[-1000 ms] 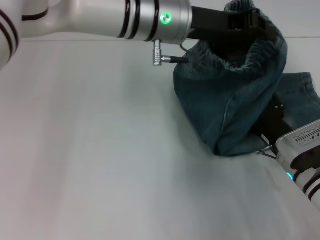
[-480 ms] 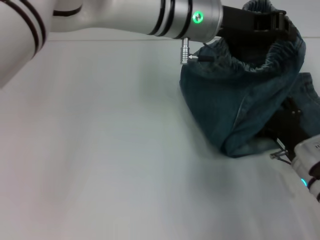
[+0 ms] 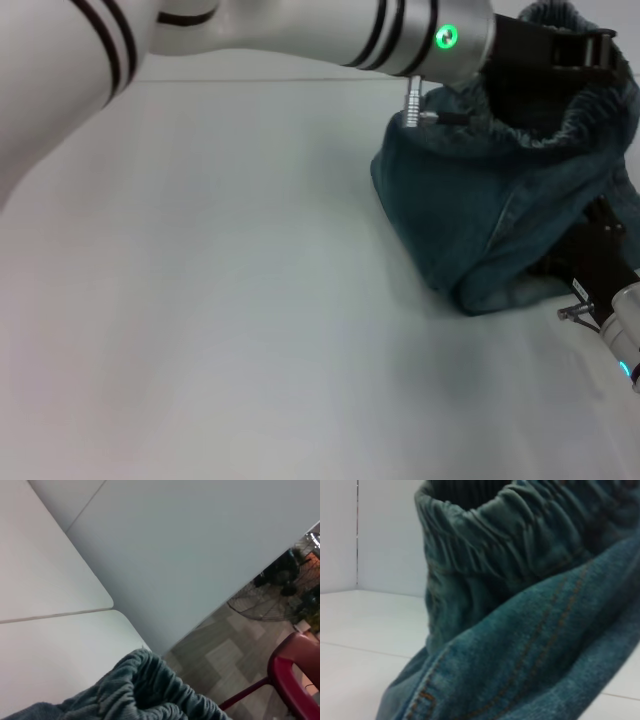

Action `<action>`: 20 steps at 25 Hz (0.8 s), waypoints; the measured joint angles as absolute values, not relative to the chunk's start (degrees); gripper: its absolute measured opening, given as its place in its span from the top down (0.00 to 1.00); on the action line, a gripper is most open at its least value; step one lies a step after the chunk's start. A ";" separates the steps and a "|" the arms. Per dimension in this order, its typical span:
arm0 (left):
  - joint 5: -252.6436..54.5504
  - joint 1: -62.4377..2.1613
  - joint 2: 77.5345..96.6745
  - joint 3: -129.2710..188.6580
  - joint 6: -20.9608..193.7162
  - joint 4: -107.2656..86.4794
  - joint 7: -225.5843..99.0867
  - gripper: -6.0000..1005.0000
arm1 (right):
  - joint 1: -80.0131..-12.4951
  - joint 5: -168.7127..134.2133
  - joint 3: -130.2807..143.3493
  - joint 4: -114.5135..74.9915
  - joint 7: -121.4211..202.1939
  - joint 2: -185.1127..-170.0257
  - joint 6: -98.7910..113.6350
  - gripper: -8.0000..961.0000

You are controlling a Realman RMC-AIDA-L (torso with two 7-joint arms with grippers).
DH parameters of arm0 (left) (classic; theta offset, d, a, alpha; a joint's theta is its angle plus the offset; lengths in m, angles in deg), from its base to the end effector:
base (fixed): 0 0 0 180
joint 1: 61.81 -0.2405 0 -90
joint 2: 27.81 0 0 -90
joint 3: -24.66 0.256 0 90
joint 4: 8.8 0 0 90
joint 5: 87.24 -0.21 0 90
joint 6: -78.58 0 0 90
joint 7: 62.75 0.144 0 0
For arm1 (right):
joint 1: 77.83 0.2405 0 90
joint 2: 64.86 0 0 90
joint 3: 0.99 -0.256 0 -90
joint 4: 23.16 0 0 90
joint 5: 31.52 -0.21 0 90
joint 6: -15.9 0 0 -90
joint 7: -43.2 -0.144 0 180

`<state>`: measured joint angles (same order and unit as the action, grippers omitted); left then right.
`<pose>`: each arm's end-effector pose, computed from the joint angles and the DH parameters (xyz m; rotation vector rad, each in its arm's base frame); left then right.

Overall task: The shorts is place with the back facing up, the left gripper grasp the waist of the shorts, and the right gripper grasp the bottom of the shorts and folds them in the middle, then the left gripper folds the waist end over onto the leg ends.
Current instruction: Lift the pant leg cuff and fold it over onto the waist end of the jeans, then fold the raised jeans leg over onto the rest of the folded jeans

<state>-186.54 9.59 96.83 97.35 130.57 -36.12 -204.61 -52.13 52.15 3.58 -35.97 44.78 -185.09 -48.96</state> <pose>0.0147 0.4223 -0.1190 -2.7026 -1.3597 -0.6388 0.3277 0.2970 -0.0718 -1.8044 0.5519 0.5264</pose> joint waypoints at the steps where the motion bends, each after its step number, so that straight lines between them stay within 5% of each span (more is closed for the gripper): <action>1: -185.60 10.21 96.83 98.83 129.66 -35.66 -204.66 0.88 | -52.13 52.16 3.58 -35.97 44.78 -185.09 -48.96 0.01; 20: -172.14 12.30 96.82 115.35 121.73 -34.85 -203.90 0.87 | -53.06 52.11 3.49 -35.99 44.78 -185.09 -49.57 0.01</action>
<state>-172.14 12.30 96.82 115.35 121.73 -34.85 -203.90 -53.06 52.11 3.49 -35.99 44.78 -185.09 -49.57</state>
